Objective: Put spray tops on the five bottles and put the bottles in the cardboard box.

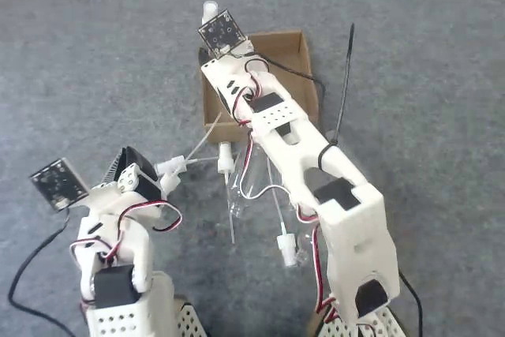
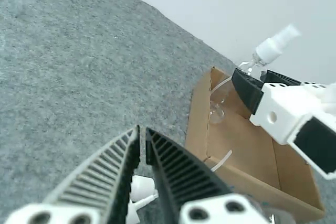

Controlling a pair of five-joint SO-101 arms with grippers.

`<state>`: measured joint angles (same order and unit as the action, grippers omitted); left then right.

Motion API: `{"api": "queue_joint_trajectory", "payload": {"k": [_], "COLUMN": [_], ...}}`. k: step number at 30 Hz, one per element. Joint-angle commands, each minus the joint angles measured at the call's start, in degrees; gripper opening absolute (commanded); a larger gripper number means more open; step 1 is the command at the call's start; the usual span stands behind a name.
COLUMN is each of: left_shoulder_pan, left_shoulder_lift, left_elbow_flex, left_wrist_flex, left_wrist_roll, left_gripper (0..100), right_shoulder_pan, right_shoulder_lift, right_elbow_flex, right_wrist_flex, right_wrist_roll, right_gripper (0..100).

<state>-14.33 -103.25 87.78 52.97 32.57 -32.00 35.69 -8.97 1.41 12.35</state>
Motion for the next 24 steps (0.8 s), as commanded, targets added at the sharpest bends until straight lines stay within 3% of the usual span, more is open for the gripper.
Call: {"api": "queue_joint_trajectory", "payload": {"k": [1,13,24], "left_shoulder_pan": [-0.18,-0.09,0.00], "left_shoulder_lift": [-0.97,-0.97,-0.97], "left_elbow_flex": [-1.45,-1.45,-0.75], "left_wrist_flex": [-2.29,-2.20,-2.64], "left_wrist_roll": [-0.18,-0.18,-0.35], "left_gripper": [1,1,1], "right_shoulder_pan": [0.84,0.84,0.92], "right_shoulder_lift": [0.57,10.68,11.03], "right_elbow_flex": [-6.51,-13.10,-13.10], "right_wrist_flex": [-1.89,-6.11,-1.89], "right_wrist_roll": [-0.70,-0.62,-0.53], "right_gripper": [7.0,7.1,8.7]}}
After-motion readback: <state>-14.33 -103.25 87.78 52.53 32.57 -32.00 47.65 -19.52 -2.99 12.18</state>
